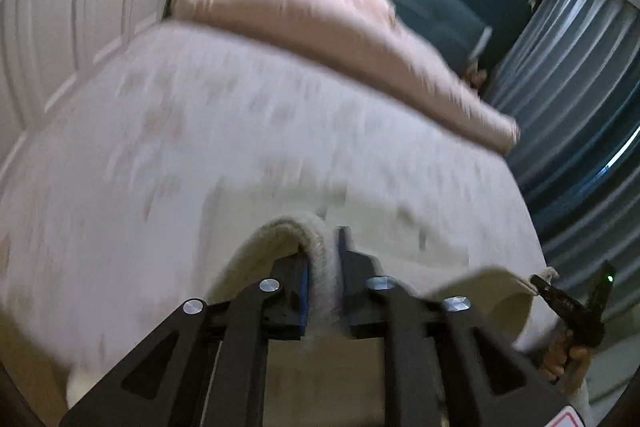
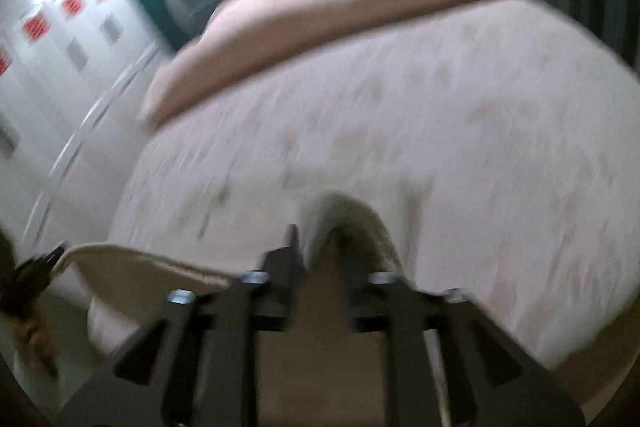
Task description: Fold small clothes
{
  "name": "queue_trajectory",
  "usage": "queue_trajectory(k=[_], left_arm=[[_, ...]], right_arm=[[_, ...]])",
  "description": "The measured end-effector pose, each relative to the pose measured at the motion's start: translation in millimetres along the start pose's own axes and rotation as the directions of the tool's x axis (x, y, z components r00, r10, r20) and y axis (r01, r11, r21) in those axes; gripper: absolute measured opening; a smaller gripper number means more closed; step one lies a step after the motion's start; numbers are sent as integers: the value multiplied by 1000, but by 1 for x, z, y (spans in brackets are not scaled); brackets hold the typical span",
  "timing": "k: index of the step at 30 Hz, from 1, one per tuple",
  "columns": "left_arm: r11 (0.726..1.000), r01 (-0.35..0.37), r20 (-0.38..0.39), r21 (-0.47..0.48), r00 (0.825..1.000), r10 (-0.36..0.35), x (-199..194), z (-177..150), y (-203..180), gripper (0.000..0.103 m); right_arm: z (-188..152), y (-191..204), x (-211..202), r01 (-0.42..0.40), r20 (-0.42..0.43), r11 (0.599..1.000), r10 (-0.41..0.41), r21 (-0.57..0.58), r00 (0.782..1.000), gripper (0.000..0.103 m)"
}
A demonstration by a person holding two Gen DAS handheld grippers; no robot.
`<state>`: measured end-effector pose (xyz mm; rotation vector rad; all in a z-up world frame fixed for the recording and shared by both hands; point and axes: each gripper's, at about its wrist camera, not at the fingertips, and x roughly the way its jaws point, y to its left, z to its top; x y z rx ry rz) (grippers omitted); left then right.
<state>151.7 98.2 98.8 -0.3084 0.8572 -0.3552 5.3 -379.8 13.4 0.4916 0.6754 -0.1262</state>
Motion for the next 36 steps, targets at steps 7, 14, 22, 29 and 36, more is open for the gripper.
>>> queue_trajectory(k=[7, 14, 22, 29, 36], left_arm=[[980, -132, 135, -148, 979, 152, -14, -6, 30, 84], [912, -237, -189, -335, 965, 181, 40, -122, 110, 84], [899, -235, -257, -370, 956, 144, 82, -138, 114, 84], [888, -156, -262, -432, 964, 41, 87, -127, 107, 10], [934, -153, -295, -323, 954, 54, 20, -156, 96, 5]], right_arm=[[-23, -26, -23, -29, 141, 981, 2, 192, 990, 77], [-146, -70, 23, 103, -202, 961, -50, 258, 978, 77], [-151, -60, 70, 2, -260, 943, 91, 334, 961, 77], [-136, -55, 82, -15, -263, 918, 129, 396, 956, 9], [-148, -49, 19, -35, -281, 962, 113, 270, 953, 7]])
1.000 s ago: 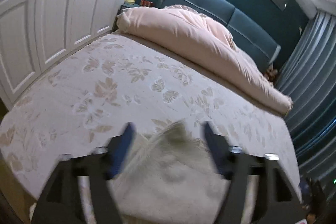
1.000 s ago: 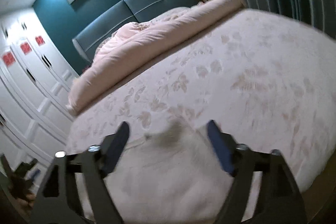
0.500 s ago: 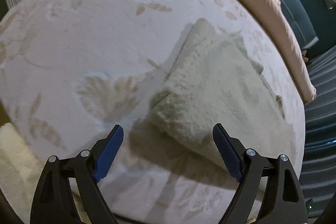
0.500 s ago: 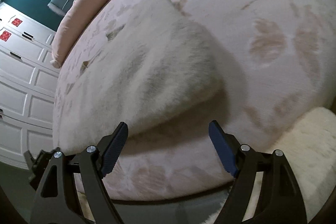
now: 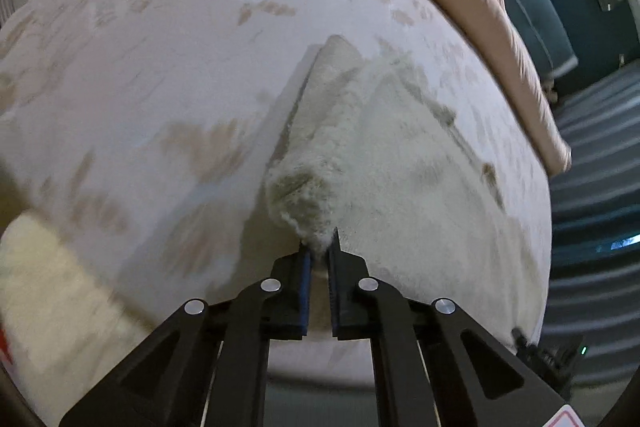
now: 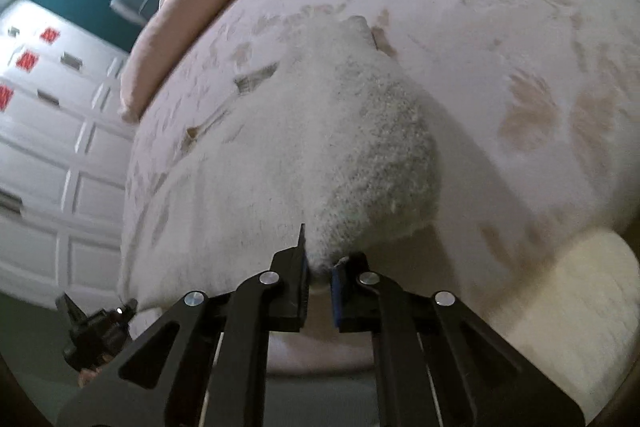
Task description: Fold small clothes
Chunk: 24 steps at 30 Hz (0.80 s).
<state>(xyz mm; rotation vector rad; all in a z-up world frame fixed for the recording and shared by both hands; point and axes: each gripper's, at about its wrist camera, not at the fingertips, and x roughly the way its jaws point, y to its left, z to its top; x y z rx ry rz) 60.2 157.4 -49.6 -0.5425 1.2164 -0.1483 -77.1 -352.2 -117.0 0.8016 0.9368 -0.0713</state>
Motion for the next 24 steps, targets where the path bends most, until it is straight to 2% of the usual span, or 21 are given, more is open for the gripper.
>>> queue_trajectory(k=[5, 7, 8, 9, 10, 11, 12, 13, 14, 15, 17, 20, 21, 24], left_arm=[[997, -69, -95, 40, 993, 73, -11, -63, 22, 5], [994, -89, -101, 67, 990, 95, -12, -76, 22, 6], [992, -98, -96, 73, 990, 105, -15, -79, 21, 6], [990, -117, -86, 78, 989, 124, -19, -79, 19, 6], [985, -144, -51, 93, 988, 149, -30, -76, 15, 6], [982, -156, -13, 107, 987, 158, -40, -73, 11, 7], [977, -169, 51, 133, 985, 163, -57, -66, 3, 10], [972, -175, 100, 155, 982, 161, -70, -57, -4, 29], [969, -180, 153, 166, 976, 155, -82, -47, -12, 58], [971, -173, 194, 166, 971, 140, -90, -39, -17, 66], [974, -120, 248, 194, 966, 69, -89, -12, -32, 73], [969, -108, 231, 221, 971, 55, -53, 26, -53, 76], [966, -90, 215, 244, 976, 37, -31, 40, -62, 76], [964, -96, 138, 249, 988, 63, 23, 61, -71, 76]], right_arm=[[-61, -30, -12, 109, -129, 993, -114, -46, 985, 8], [-74, -36, -12, 167, -165, 983, -176, -72, 970, 12], [-76, -37, -15, 210, -163, 974, -222, -89, 961, 12], [-77, -36, -20, 221, -157, 970, -235, -101, 959, 14], [-74, -34, -28, 231, -143, 967, -245, -108, 959, 25], [-69, -30, -41, 254, -101, 960, -266, -117, 959, 43], [-64, -25, -52, 281, -48, 951, -289, -131, 956, 51], [-55, -18, -67, 320, 39, 935, -318, -153, 947, 60], [-45, -11, -76, 349, 101, 921, -336, -172, 936, 61], [-38, -7, -80, 358, 133, 915, -337, -186, 932, 63], [-17, -2, -81, 347, 178, 917, -315, -199, 932, 67], [29, 4, -56, 313, 210, 929, -271, -199, 939, 67], [43, 7, -43, 296, 202, 934, -256, -199, 945, 67], [75, 7, -3, 256, 159, 952, -230, -171, 960, 67]])
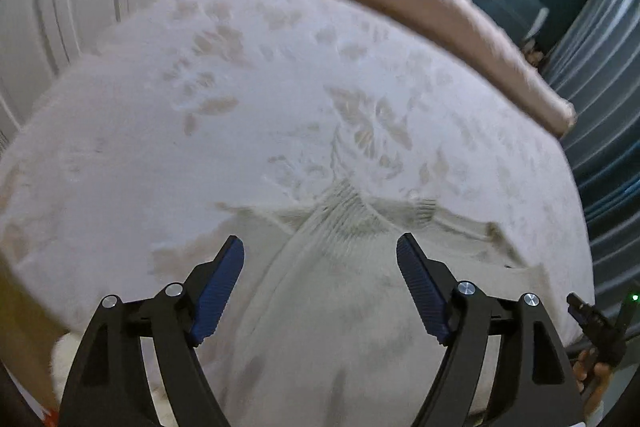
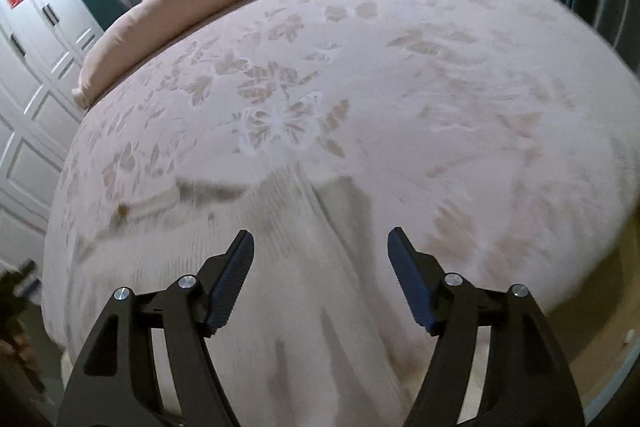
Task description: Fold small clothes
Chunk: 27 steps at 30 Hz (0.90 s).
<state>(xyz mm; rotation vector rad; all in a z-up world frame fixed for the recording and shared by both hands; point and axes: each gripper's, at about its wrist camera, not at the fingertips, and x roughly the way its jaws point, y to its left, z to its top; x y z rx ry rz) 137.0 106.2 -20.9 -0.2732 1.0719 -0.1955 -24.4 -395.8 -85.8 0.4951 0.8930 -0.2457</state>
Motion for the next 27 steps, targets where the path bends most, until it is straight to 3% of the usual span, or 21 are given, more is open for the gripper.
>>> queue_trajectory(k=[3, 4, 5, 6, 7, 8, 10, 12, 14, 16, 18, 19, 20, 22, 24, 27], left_arm=[[1000, 11, -72, -26, 997, -13, 48, -1, -4, 75], [999, 26, -95, -39, 995, -30, 61, -2, -3, 66], [998, 39, -113, -49, 993, -44, 67, -6, -1, 38], [998, 44, -144, -53, 988, -51, 74, -9, 1, 22], [998, 47, -152, -52, 987, -54, 76, -8, 0, 11], [995, 82, -123, -59, 988, -89, 65, -5, 0, 8], [993, 115, -48, -40, 992, -117, 34, 3, -5, 8], [988, 153, 30, -27, 988, -152, -5, 14, -9, 7], [992, 124, 79, -17, 989, -122, -20, 22, -9, 7], [998, 68, 56, 4, 996, -68, -3, 25, -6, 8], [1000, 16, -36, -4, 999, -16, 39, 20, 1, 8], [1000, -19, -79, -4, 997, 19, 57, 16, 4, 8], [999, -44, -105, -9, 994, 43, 65, 12, 6, 7], [999, 7, -64, -34, 998, -9, 51, 9, 4, 7], [1000, 2, -24, 13, 1000, -1, 39, 9, -3, 7], [999, -40, -66, 30, 997, 42, 65, 8, -3, 9]], right_arm=[[11, 7, 34, -7, -35, 999, 8, 37, 999, 67], [11, 8, 42, -19, -46, 999, 21, 50, 999, 58], [9, 9, 48, -34, -64, 998, 37, 58, 997, 31], [7, 13, 55, -31, -93, 998, 35, 48, 995, 10], [5, 17, 55, -25, -107, 999, 28, 27, 994, 8], [4, 22, 49, -34, -88, 999, 34, 7, 996, 7], [8, 30, 10, -98, 27, 995, 98, -19, 995, 7], [16, 28, -38, -204, 164, 979, 202, -7, 966, 7], [21, 23, -61, -232, 251, 973, 224, 2, 942, 7], [28, 16, -36, -130, 208, 992, 127, 1, 970, 7], [27, 10, 25, 30, 48, 999, -28, -36, 998, 7], [25, 6, 45, 66, -13, 998, -67, -22, 998, 7], [25, 6, 42, 37, -4, 999, -37, 10, 999, 7], [31, 15, 12, -41, 92, 999, 39, 15, 995, 7], [33, 20, -4, -73, 150, 997, 72, 2, 986, 7], [32, 7, 46, 23, 21, 1000, -23, 11, 1000, 7]])
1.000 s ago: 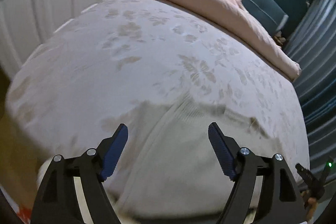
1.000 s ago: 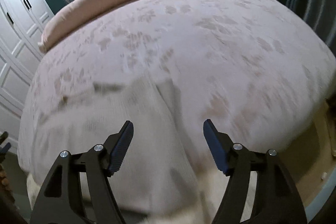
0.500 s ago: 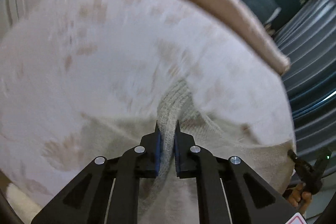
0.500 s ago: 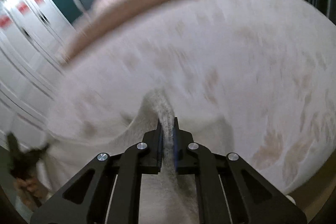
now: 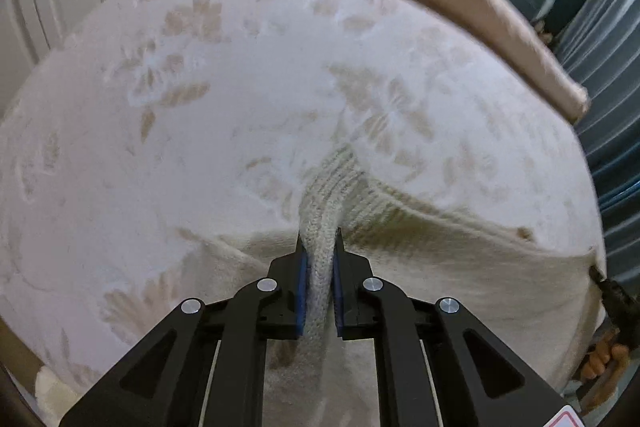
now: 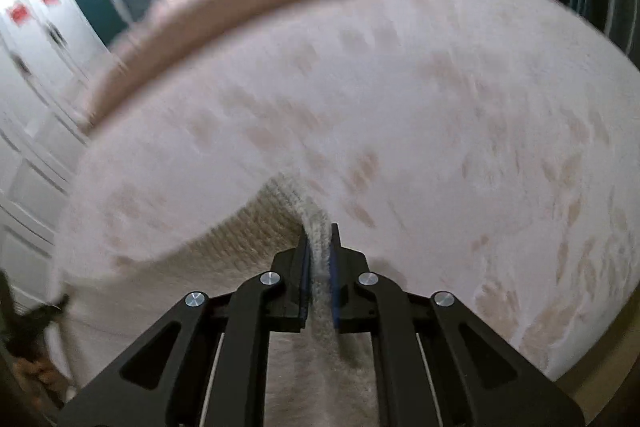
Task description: Fold small clothes
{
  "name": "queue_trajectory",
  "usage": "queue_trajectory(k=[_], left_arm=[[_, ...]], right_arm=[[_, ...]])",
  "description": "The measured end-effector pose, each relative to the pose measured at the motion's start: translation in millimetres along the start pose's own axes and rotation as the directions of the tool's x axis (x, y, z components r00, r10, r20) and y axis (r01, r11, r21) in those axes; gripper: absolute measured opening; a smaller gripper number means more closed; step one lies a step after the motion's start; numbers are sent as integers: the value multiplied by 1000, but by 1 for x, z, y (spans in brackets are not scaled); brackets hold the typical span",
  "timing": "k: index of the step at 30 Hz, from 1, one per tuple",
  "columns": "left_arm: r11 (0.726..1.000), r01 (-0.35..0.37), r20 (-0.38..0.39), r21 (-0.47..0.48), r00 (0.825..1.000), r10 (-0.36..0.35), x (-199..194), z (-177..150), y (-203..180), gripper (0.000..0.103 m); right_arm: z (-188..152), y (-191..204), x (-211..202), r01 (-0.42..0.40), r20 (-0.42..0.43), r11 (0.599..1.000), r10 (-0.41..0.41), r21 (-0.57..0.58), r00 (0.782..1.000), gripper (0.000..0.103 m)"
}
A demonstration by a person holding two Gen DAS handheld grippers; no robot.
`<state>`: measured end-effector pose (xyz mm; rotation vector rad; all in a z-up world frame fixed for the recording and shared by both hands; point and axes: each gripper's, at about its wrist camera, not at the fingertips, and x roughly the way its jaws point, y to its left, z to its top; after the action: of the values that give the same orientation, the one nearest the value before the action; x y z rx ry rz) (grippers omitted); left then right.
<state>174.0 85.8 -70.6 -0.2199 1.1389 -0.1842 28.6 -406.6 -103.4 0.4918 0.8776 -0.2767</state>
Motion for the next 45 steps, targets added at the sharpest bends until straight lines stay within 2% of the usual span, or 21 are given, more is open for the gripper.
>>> queue_trajectory(k=[2, 4, 5, 6, 9, 11, 13, 16, 17, 19, 21, 25, 27, 29, 31, 33, 35, 38, 40, 42, 45], left_arm=[[999, -30, -63, -16, 998, 29, 26, -1, 7, 11], [999, -24, -39, -38, 999, 22, 23, -1, 8, 13], [999, -11, -14, -48, 1000, 11, 12, -2, 7, 18], [999, -6, 8, -48, 1000, 7, 1, -4, 6, 19], [999, -43, 70, -14, 997, 44, -39, -14, -3, 19], [998, -49, 110, 43, 993, 44, -64, -30, -23, 19], [993, -24, 100, 118, 995, 12, -73, -48, -47, 19], [976, 56, 8, 210, 998, -59, -68, -86, -86, 19], [971, 67, -21, 228, 998, -64, -61, -98, -94, 20], [965, 39, -82, 259, 996, -18, -44, -121, -100, 21], [964, 3, -116, 265, 993, 29, -34, -135, -89, 21], [973, -47, -106, 226, 992, 73, -43, -141, -52, 21], [977, -79, -118, 200, 988, 104, -46, -144, -32, 21], [980, -91, -123, 178, 986, 114, -47, -150, -17, 20], [979, -94, -122, 180, 986, 117, -49, -156, -11, 18], [979, -102, -115, 176, 986, 123, -52, -159, -12, 18], [977, -117, -112, 181, 984, 139, -53, -161, -17, 18], [977, -126, -112, 174, 983, 146, -51, -162, -19, 18], [977, -124, -113, 174, 983, 144, -50, -161, -19, 18], [979, -115, -113, 170, 984, 136, -49, -159, -18, 18], [980, -107, -110, 168, 986, 126, -50, -160, -16, 18]], right_arm=[[-7, -13, 36, 33, -114, 999, -30, 29, 993, 8], [-6, -11, 24, 23, -77, 998, -19, 62, 997, 13], [-4, -10, 13, 18, -54, 997, -14, 75, 998, 17], [-6, -5, -10, 25, 2, 996, -25, 83, 1000, 17], [-22, 19, -46, -39, 44, 999, 38, 11, 998, 18], [-47, 58, -60, -123, -6, 989, 123, -87, 992, 18], [-81, 100, -63, -221, -86, 960, 209, -174, 974, 18], [-138, 159, -56, -355, -234, 888, 293, -292, 927, 17], [-156, 173, -51, -370, -269, 870, 290, -327, 918, 17], [-174, 179, -41, -363, -306, 860, 259, -358, 916, 16], [-180, 159, -38, -320, -298, 878, 217, -355, 929, 14], [-157, 69, -49, -229, -256, 953, 176, -196, 951, 12], [-153, 22, -55, -66, -216, 985, 30, -161, 976, 10], [-152, -16, -59, 20, -206, 993, -43, -113, 978, 6], [-151, -45, -64, 27, -217, 999, -33, -33, 976, 0], [-149, -45, -73, 28, -201, 999, -32, -22, 979, 0], [-148, -23, -82, 22, -171, 997, -35, -75, 985, 9], [-154, 6, -80, -64, -195, 991, 40, -121, 980, 10], [-163, 21, -60, -51, -232, 983, 9, -176, 973, 12], [-177, 26, -32, -16, -304, 981, -44, -192, 952, 11], [-166, 33, -42, -27, -280, 985, -23, -173, 960, 15]])
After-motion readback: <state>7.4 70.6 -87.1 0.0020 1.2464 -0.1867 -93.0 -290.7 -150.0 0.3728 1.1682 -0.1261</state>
